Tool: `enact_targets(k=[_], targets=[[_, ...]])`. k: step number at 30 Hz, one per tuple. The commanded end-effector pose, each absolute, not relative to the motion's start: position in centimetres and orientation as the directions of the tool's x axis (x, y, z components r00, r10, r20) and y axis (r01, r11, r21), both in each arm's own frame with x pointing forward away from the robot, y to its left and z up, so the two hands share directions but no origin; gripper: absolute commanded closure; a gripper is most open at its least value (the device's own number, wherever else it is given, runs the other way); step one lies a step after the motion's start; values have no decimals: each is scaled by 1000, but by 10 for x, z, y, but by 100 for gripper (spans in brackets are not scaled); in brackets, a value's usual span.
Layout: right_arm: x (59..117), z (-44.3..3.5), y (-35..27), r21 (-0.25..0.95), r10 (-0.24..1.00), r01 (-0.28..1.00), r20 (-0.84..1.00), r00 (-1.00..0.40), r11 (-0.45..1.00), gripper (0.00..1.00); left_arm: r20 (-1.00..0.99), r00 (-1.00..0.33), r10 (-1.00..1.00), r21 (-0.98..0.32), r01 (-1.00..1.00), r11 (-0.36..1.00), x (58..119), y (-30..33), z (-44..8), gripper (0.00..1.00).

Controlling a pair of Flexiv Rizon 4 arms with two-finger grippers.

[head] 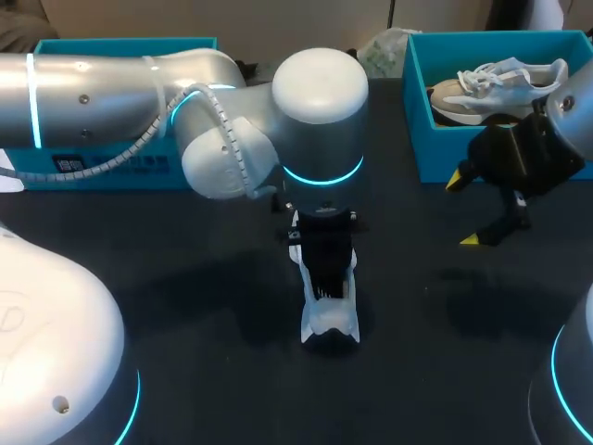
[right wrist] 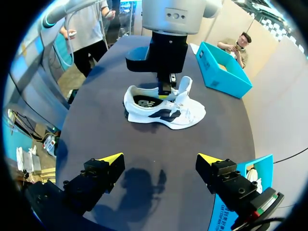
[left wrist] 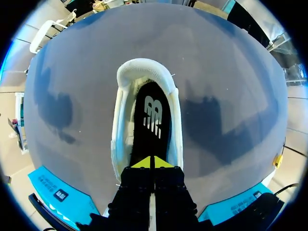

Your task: Take the shoe out of the shoebox, open the shoe tongue, remove and reinsert the insole, then place the shoe into the shoebox

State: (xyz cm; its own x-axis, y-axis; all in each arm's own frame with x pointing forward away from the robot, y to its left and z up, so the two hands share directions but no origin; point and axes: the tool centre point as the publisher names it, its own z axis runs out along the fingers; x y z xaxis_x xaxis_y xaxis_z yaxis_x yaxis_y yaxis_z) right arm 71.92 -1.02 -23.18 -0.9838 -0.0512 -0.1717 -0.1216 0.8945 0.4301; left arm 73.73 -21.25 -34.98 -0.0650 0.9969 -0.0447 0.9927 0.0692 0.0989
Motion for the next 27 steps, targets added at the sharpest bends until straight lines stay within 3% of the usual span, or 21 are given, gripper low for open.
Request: enact_targets(k=[1, 2, 3, 27], targets=[[719, -233, -9, 428, -50, -121, -173, -984, 896, 0, -36, -62, 997, 97, 993, 65, 739, -216, -349, 30], [719, -233, -9, 428, -50, -121, -173, -984, 896, 0, -36, -60, 998, 93, 994, 63, 739, -216, -348, 9], [719, -233, -9, 428, -50, -121, -173, -984, 896, 0, -36, -60, 998, 92, 994, 63, 739, -216, -348, 1], [719, -233, -9, 428, -50, -121, -173, -984, 896, 0, -15, -39, 999, 69, 997, 40, 741, -210, -349, 0]])
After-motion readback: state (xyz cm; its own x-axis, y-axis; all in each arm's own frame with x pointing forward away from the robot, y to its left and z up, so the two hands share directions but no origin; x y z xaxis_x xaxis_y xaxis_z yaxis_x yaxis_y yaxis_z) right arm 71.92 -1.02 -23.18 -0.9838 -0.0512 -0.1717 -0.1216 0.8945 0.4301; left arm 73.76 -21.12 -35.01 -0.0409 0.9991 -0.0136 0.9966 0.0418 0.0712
